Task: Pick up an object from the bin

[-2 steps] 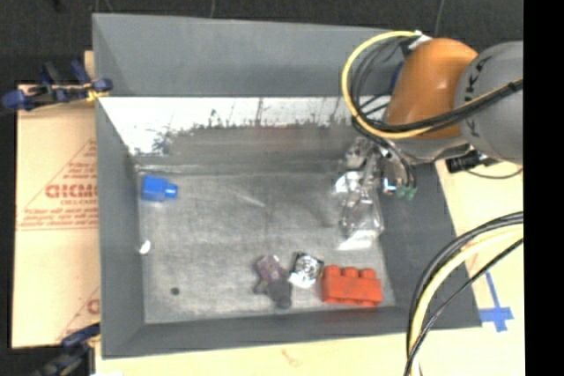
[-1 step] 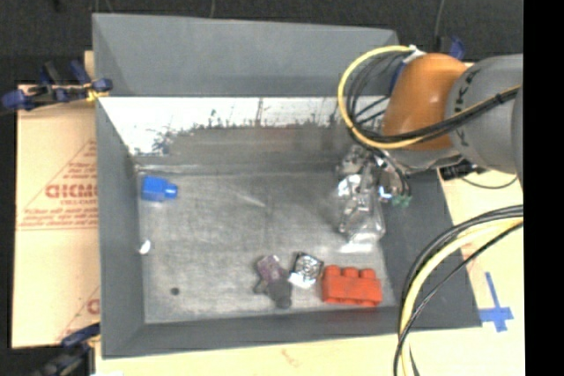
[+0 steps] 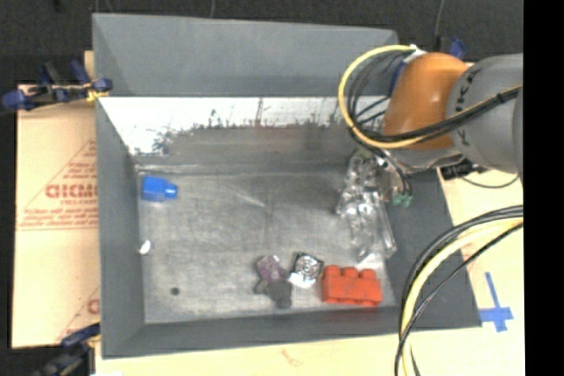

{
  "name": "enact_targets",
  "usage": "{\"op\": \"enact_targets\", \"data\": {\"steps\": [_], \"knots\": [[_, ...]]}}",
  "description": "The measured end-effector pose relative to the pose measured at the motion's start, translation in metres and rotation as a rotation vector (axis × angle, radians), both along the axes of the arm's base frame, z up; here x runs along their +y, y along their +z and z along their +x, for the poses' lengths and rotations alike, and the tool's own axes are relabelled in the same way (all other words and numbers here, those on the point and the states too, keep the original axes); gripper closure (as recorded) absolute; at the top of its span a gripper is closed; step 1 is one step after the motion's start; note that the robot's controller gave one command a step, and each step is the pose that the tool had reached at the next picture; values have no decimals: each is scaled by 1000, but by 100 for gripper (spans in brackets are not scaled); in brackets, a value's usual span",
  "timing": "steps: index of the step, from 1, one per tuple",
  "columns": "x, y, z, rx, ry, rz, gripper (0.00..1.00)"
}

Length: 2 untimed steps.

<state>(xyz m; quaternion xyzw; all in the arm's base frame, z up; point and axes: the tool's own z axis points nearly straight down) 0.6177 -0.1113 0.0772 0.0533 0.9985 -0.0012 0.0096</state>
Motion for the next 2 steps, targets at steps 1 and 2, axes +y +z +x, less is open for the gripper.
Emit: {"op": "enact_targets", "data": {"steps": [1,2], "knots": [[-7,112,-5,6,-183,4,100],[-4,116,-83,19,-66,3,100]]}}
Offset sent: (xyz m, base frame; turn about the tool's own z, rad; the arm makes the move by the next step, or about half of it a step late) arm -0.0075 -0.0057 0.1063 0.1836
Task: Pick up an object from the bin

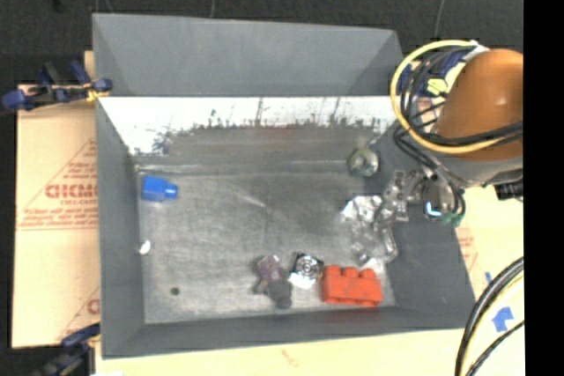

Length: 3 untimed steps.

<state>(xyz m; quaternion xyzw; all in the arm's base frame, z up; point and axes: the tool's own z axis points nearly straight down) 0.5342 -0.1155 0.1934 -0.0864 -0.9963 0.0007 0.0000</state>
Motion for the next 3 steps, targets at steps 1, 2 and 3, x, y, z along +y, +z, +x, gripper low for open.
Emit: {"op": "enact_targets", "data": {"steps": [1,2,3], "knots": [[0,0,2,-3,1,-1,0],[0,0,2,-3,2,-1,100],[0,0,2,-3,2,-1,0]]}}
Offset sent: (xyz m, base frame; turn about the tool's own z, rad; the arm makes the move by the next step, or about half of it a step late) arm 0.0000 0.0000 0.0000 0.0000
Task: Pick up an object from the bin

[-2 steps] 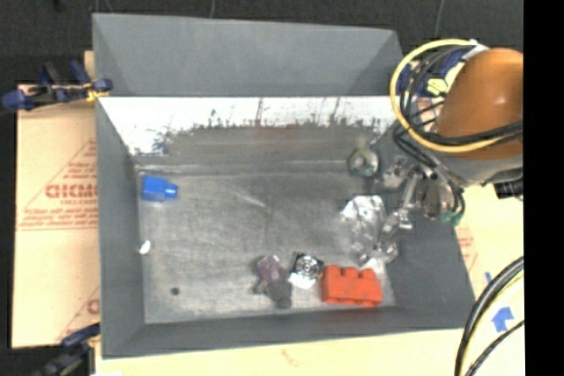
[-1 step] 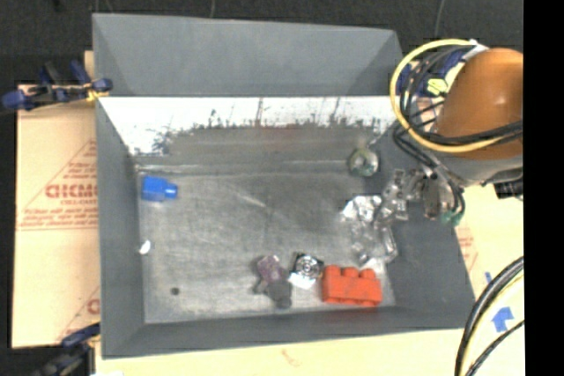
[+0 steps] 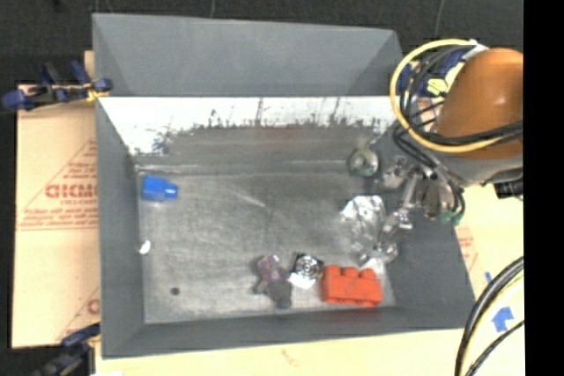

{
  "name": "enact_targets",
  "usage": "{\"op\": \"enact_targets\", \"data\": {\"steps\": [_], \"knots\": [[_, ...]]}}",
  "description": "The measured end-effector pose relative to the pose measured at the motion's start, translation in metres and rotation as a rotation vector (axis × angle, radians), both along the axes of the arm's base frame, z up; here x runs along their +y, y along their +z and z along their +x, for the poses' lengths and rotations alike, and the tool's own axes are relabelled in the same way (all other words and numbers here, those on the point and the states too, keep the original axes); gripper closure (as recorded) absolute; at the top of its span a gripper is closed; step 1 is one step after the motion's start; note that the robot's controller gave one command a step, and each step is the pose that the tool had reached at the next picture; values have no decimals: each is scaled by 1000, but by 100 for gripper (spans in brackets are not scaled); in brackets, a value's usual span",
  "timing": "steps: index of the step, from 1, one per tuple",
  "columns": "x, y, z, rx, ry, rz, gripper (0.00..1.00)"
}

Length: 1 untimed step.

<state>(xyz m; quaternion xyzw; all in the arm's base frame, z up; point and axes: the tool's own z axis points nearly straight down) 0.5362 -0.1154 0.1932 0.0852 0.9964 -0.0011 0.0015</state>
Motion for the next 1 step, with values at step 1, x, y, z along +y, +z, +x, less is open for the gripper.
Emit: {"op": "enact_targets", "data": {"steps": [1], "knots": [[4,-75,-65,7,262,2,0]]}}
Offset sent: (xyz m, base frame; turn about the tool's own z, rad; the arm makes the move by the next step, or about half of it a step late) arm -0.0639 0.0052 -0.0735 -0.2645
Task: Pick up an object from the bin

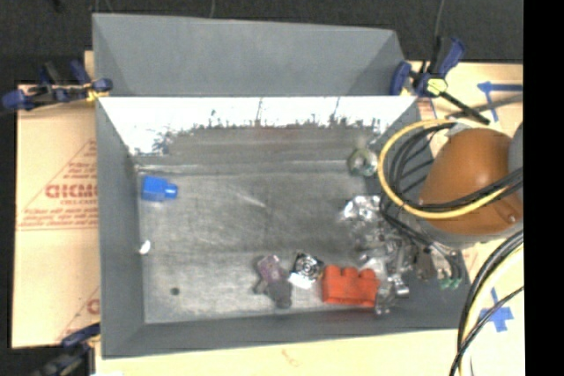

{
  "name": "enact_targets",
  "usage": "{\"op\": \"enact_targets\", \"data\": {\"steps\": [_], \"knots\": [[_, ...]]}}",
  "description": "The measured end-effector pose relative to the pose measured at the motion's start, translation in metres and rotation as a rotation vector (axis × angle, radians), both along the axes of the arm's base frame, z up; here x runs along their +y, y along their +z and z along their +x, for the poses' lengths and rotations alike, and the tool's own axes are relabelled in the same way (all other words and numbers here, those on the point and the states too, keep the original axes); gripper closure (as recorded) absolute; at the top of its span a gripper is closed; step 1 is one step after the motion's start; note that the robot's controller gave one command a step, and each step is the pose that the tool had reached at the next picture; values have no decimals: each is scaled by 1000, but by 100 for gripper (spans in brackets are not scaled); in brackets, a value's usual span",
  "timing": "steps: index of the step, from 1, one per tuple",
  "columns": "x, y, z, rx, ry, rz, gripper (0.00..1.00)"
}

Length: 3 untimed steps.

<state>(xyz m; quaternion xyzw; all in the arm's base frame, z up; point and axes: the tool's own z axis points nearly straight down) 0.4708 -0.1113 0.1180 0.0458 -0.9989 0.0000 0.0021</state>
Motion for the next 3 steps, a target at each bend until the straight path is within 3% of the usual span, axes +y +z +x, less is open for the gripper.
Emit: {"op": "enact_targets", "data": {"steps": [1,2,3], "knots": [[10,-42,13,-24,8,-2,0],[10,-41,11,-19,11,-2,100],[-48,102,41,-16,89,-5,100]]}}
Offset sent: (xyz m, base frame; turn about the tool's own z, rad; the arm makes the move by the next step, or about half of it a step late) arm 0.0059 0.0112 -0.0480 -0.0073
